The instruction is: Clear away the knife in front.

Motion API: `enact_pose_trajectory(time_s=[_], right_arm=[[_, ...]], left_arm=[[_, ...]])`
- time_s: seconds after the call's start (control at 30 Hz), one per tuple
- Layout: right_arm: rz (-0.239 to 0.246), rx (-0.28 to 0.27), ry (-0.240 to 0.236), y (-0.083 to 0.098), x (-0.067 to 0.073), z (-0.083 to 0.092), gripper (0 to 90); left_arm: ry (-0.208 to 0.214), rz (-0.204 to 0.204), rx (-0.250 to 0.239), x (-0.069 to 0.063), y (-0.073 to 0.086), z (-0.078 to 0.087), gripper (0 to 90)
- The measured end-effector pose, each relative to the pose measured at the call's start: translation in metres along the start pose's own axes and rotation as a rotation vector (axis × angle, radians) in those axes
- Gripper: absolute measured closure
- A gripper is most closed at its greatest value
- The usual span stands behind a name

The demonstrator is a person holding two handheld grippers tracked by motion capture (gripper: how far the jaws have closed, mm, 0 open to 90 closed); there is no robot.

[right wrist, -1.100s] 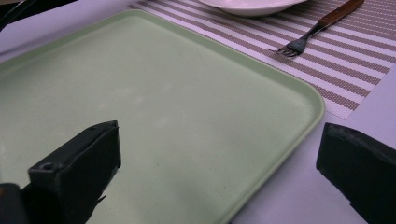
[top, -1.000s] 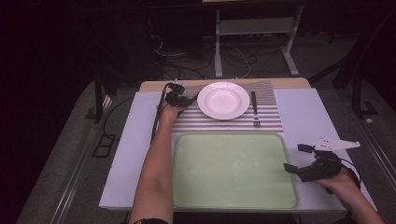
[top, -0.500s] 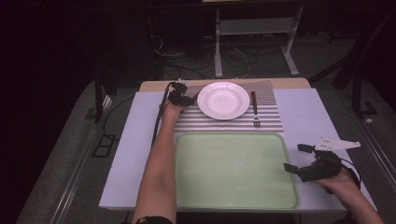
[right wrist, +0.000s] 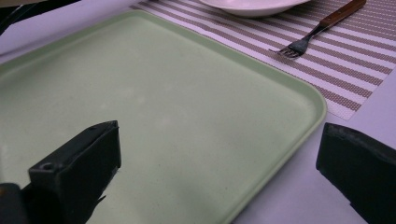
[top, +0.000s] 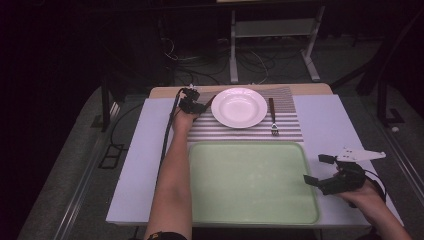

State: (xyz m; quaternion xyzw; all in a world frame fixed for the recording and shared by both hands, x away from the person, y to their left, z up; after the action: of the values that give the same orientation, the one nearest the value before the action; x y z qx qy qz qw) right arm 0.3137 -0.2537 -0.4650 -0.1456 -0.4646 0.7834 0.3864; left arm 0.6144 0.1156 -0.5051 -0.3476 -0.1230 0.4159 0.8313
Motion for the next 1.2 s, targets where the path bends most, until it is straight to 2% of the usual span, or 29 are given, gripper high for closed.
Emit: enact_pose_trajectory(time_s=[0.27,0.57,0.7,1.03,1.2], right_arm=[[0.001,0.001,-0.001,0.0,0.0,0.0,0.1],[0.007,0.002,0.0,0.0,0.001,0.0,0.1],[0.007,0.003,0.0,0.0,0.001,-0.001,0.1],[0.016,0.004,0.0,0.0,0.003,-0.001,0.1],[0.017,0.004,-0.001,0.0,0.004,-0.001,0.1]], left_arm=[[0.003,0.033,0.036,0.004,0.002,0.007,77.4],[0.013,0.065,0.035,0.006,-0.001,0.026,77.4],[0.007,0.061,0.044,0.003,-0.001,0.034,77.4],[0.035,0.106,0.043,-0.008,0.01,0.057,77.4],[0.04,0.112,0.04,-0.015,0.017,0.066,77.3]])
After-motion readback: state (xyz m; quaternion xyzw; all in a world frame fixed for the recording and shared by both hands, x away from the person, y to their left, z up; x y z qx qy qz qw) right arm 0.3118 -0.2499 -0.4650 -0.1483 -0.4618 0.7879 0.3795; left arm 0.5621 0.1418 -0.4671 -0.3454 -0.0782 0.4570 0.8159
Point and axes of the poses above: each handheld gripper's, and its own axes: z roughly backward along the jaws, y roughly out of its underside, x roughly to its left, the point moved 8 cm from there along -z, roughly forward along the jaws, and after that the axes turned 4 degrees about y, right-handed, at the moved point
